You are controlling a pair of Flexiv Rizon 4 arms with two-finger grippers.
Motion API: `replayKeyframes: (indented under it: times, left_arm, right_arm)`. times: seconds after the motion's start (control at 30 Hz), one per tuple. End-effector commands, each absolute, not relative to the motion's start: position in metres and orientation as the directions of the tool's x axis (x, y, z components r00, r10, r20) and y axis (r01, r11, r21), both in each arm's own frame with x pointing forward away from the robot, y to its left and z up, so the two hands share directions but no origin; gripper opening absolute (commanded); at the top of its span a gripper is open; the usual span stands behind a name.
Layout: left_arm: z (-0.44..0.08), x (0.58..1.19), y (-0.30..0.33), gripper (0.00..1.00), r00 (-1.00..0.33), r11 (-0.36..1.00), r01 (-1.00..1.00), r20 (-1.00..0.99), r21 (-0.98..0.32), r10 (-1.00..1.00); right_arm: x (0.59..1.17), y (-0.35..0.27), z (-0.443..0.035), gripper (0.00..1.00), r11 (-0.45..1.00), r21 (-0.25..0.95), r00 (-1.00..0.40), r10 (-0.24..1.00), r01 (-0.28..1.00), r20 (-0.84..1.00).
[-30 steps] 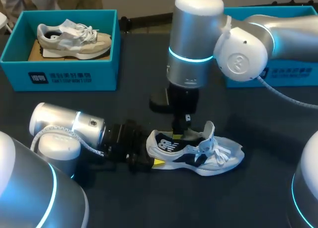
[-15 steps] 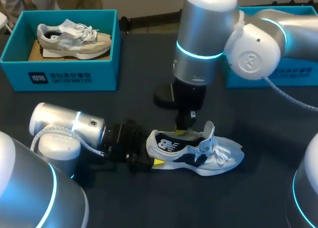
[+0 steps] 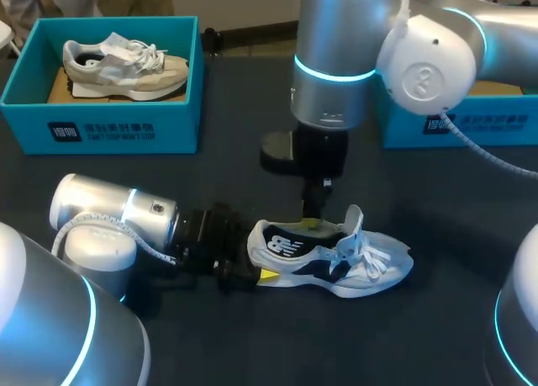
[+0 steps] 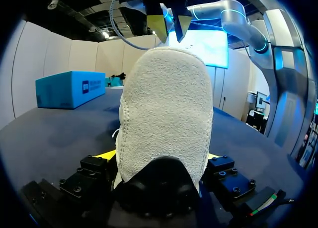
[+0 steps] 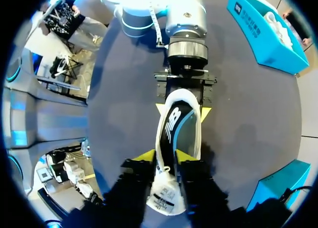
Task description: Take the shoe out of the shoebox, open the shoe tongue, remove and reinsert the insole, then place the shoe into the shoebox
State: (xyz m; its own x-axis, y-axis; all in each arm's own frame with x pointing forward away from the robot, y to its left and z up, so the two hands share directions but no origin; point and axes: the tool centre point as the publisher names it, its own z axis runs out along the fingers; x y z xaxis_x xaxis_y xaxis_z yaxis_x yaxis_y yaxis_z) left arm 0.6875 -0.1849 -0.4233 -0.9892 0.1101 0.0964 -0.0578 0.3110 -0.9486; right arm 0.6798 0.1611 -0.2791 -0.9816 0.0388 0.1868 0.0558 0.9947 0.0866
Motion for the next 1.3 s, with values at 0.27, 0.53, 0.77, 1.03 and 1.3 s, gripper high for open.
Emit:
replayKeyframes:
  times: [0.27, 0.53, 0.77, 1.03, 1.3]
  left_arm:
    - [-0.425, 0.688, -0.185, 0.0, -0.989, 0.312, -0.058, 0.097, -0.948, 0.11]
    - [-0.425, 0.688, -0.185, 0.0, -0.989, 0.312, -0.058, 0.097, -0.948, 0.11]
    - [-0.425, 0.688, -0.185, 0.0, -0.989, 0.312, -0.058, 0.097, -0.948, 0.11]
    - [-0.425, 0.688, -0.185, 0.0, -0.989, 0.312, -0.058, 0.097, -0.948, 0.11]
    - [-0.425, 0.688, -0.185, 0.0, -0.989, 0.312, -0.058, 0.097, -0.948, 0.11]
  right_arm:
    - [0.68, 0.177, -0.302, 0.31, 0.992, 0.059, -0.975, 0.097, 0.111, 0.202]
    - [0.681, 0.175, -0.31, 0.32, 0.983, 0.02, -0.963, 0.173, 0.181, 0.208]
    - [0.681, 0.17, -0.32, 0.33, 0.977, 0.035, -0.957, 0.199, 0.211, 0.21]
    - [0.681, 0.165, -0.328, 0.35, 0.967, 0.073, -0.952, 0.224, 0.243, 0.207]
    - [0.682, 0.17, -0.335, 0.33, 0.966, 0.083, -0.947, 0.222, 0.246, 0.231]
